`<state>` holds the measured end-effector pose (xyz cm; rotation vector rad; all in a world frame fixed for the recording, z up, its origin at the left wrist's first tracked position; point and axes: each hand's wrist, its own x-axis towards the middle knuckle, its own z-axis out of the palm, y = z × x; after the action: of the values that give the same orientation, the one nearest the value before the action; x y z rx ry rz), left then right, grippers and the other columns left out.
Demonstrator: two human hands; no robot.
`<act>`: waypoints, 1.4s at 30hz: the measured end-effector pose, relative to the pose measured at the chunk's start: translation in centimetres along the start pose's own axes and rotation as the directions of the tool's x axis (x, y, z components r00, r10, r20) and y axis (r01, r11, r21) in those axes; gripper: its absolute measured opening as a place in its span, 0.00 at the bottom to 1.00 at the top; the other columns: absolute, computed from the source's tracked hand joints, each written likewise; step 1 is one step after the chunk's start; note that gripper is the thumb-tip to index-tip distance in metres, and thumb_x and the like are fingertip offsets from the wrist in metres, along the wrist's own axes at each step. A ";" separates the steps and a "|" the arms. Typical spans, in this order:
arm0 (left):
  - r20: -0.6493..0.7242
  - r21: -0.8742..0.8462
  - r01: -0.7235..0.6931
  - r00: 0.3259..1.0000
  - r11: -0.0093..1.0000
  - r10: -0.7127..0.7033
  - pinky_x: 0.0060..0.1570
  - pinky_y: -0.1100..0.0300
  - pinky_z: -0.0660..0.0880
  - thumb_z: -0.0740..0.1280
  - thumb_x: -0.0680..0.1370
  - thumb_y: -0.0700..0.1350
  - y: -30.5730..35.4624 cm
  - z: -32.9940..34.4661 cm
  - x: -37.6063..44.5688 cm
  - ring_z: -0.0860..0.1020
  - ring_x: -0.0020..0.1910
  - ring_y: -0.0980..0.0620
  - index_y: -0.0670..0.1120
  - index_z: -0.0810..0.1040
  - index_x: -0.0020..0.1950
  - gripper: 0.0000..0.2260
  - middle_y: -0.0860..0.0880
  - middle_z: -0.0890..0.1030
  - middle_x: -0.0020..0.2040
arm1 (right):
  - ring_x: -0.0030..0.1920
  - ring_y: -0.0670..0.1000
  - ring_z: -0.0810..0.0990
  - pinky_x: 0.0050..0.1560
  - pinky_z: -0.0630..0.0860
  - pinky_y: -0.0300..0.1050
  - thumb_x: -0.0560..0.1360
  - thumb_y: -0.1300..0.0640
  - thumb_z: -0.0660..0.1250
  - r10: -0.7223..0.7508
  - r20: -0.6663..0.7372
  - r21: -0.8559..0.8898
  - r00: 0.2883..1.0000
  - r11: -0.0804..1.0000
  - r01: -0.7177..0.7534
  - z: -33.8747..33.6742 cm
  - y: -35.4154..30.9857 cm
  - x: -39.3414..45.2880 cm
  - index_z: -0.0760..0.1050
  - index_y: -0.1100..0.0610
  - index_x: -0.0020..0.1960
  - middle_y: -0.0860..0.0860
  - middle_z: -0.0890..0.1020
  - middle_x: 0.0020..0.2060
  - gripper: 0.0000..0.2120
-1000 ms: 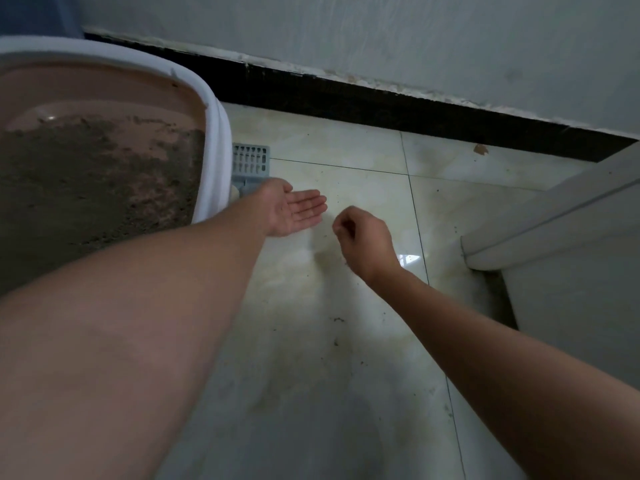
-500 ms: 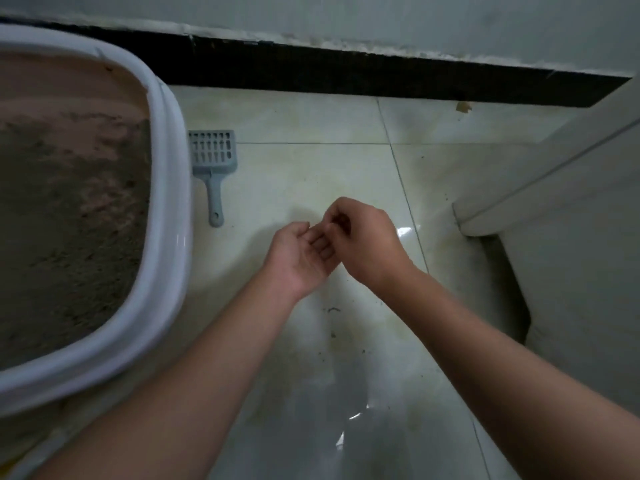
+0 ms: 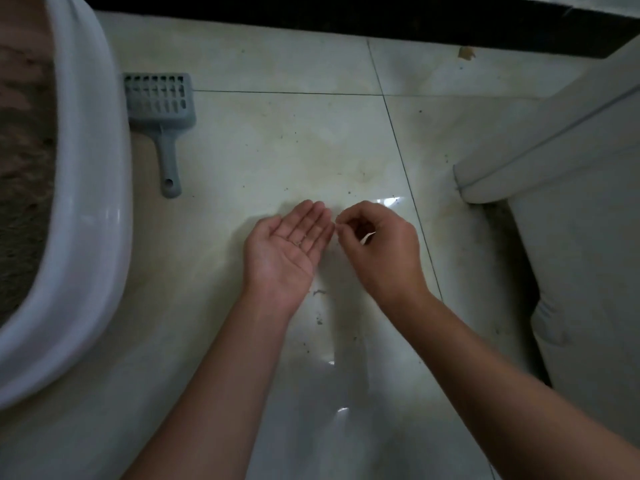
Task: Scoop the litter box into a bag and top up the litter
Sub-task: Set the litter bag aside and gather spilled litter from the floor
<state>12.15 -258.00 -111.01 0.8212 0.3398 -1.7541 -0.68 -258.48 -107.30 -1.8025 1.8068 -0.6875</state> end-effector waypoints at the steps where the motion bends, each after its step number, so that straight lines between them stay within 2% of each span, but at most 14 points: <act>1: 0.006 -0.041 -0.009 1.000 0.999 0.010 0.58 0.49 0.77 0.53 0.82 0.45 0.4 0.1 0.1 0.84 0.51 0.42 0.35 0.79 0.54 0.19 0.39 0.84 0.51 | 0.39 0.43 0.79 0.43 0.77 0.40 0.73 0.58 0.69 0.045 -0.031 -0.046 0.998 0.998 -0.047 -0.5 1.3 0.9 0.80 0.50 0.46 0.43 0.81 0.39 0.04; 4: -0.001 -0.093 -0.023 1.000 0.995 0.023 0.56 0.47 0.77 0.53 0.81 0.43 0.8 0.3 0.3 0.84 0.48 0.42 0.35 0.80 0.52 0.18 0.39 0.84 0.50 | 0.40 0.46 0.79 0.47 0.78 0.44 0.73 0.58 0.68 0.216 -0.096 -0.139 0.972 0.964 -0.228 -2.3 5.3 3.6 0.80 0.51 0.48 0.45 0.82 0.39 0.06; 7: -0.015 -0.071 -0.015 1.000 0.997 0.014 0.54 0.48 0.78 0.53 0.81 0.43 0.6 0.8 0.2 0.84 0.47 0.42 0.35 0.80 0.52 0.18 0.39 0.84 0.49 | 0.43 0.48 0.79 0.45 0.73 0.40 0.73 0.57 0.69 0.279 -0.079 -0.247 0.957 0.925 -0.290 -3.4 7.6 4.4 0.79 0.53 0.49 0.46 0.81 0.41 0.05; 12: 0.018 -0.065 -0.005 1.000 0.998 0.006 0.56 0.48 0.77 0.52 0.81 0.43 0.6 0.8 0.3 0.84 0.51 0.42 0.35 0.79 0.56 0.19 0.38 0.84 0.53 | 0.41 0.47 0.79 0.44 0.74 0.40 0.73 0.58 0.69 0.222 -0.074 -0.243 0.972 0.942 -0.234 -3.1 7.7 4.0 0.80 0.54 0.46 0.47 0.82 0.40 0.03; 18: 0.051 -0.024 0.007 0.999 1.000 -0.006 0.58 0.48 0.77 0.51 0.81 0.44 0.4 0.6 0.3 0.83 0.53 0.42 0.35 0.78 0.57 0.19 0.38 0.83 0.54 | 0.39 0.47 0.76 0.40 0.66 0.38 0.75 0.57 0.67 0.109 -0.013 -0.353 0.994 0.930 -0.106 -2.8 7.1 4.6 0.80 0.54 0.45 0.48 0.80 0.39 0.03; 24: 0.047 0.011 -0.001 0.999 1.000 0.001 0.58 0.50 0.77 0.51 0.81 0.45 0.2 0.8 0.3 0.83 0.53 0.43 0.35 0.78 0.57 0.20 0.38 0.83 0.55 | 0.41 0.50 0.70 0.41 0.62 0.41 0.78 0.62 0.60 0.150 0.070 -0.466 0.986 0.879 -0.101 -2.2 6.9 5.3 0.71 0.54 0.43 0.50 0.74 0.42 0.06; 26: 0.047 0.023 -0.003 0.999 1.000 0.002 0.58 0.50 0.77 0.51 0.81 0.45 0.2 0.8 0.3 0.83 0.53 0.43 0.35 0.78 0.58 0.20 0.38 0.83 0.55 | 0.42 0.52 0.72 0.41 0.62 0.42 0.78 0.62 0.58 0.164 0.054 -0.455 0.985 0.882 -0.122 -1.9 6.9 5.1 0.69 0.55 0.43 0.50 0.74 0.42 0.06; 30: 0.044 0.039 -0.010 0.999 0.999 0.008 0.58 0.50 0.77 0.52 0.81 0.45 0.1 0.5 0.3 0.83 0.54 0.44 0.35 0.78 0.58 0.20 0.39 0.83 0.55 | 0.43 0.50 0.75 0.40 0.67 0.42 0.78 0.61 0.57 0.164 -0.046 -0.292 0.985 0.941 -0.170 -1.6 6.7 3.8 0.72 0.55 0.44 0.49 0.76 0.41 0.06; 31: 0.046 0.042 -0.014 0.999 0.999 0.012 0.59 0.50 0.77 0.52 0.81 0.45 0.1 0.4 0.3 0.83 0.54 0.44 0.35 0.78 0.59 0.20 0.39 0.83 0.56 | 0.46 0.50 0.75 0.42 0.68 0.41 0.78 0.61 0.58 0.138 -0.060 -0.267 0.989 0.952 -0.149 -1.5 6.8 3.6 0.73 0.55 0.46 0.49 0.76 0.44 0.06; 33: 0.050 0.046 -0.021 0.999 0.999 0.019 0.59 0.50 0.76 0.52 0.81 0.45 0.1 0.4 0.2 0.83 0.54 0.44 0.36 0.78 0.59 0.20 0.39 0.83 0.56 | 0.57 0.51 0.74 0.55 0.70 0.40 0.79 0.57 0.61 0.082 -0.047 -0.284 0.995 0.954 -0.092 -1.5 7.4 3.4 0.75 0.55 0.58 0.50 0.76 0.55 0.09; 35: 0.056 0.045 -0.024 0.998 0.999 0.021 0.60 0.50 0.76 0.52 0.81 0.45 0.0 0.5 0.0 0.83 0.54 0.44 0.36 0.78 0.59 0.20 0.39 0.83 0.56 | 0.71 0.54 0.65 0.70 0.64 0.47 0.80 0.49 0.59 0.078 0.037 -0.349 0.996 0.935 -0.060 -1.4 8.0 3.4 0.66 0.57 0.72 0.54 0.69 0.70 0.23; 36: 0.058 0.043 -0.024 0.998 0.999 0.021 0.60 0.50 0.76 0.52 0.81 0.45 0.0 0.4 0.0 0.83 0.55 0.44 0.35 0.78 0.59 0.20 0.39 0.83 0.56 | 0.75 0.54 0.58 0.75 0.58 0.49 0.80 0.45 0.57 0.084 0.082 -0.365 0.993 0.930 -0.049 -1.2 8.2 3.2 0.60 0.58 0.75 0.55 0.62 0.75 0.28; 39: 0.062 0.040 -0.020 0.998 0.999 0.018 0.60 0.50 0.76 0.51 0.82 0.45 0.0 0.4 0.0 0.82 0.55 0.44 0.35 0.77 0.59 0.20 0.39 0.83 0.56 | 0.78 0.51 0.46 0.77 0.47 0.49 0.81 0.40 0.52 0.050 0.181 -0.360 0.982 0.933 0.018 -0.6 7.6 1.8 0.49 0.58 0.79 0.53 0.50 0.79 0.34; 42: 0.064 0.027 -0.020 0.998 0.999 0.018 0.59 0.50 0.76 0.51 0.82 0.45 0.1 0.5 0.0 0.82 0.55 0.43 0.36 0.77 0.59 0.20 0.39 0.83 0.56 | 0.78 0.49 0.44 0.77 0.46 0.48 0.82 0.41 0.51 -0.110 0.330 -0.332 0.937 0.916 0.224 -0.4 6.1 -0.5 0.48 0.57 0.79 0.52 0.49 0.79 0.33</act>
<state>12.04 -258.29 -110.63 0.7846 0.2649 -1.7667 -5.51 -257.98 -111.05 -2.1867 1.6579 -0.1124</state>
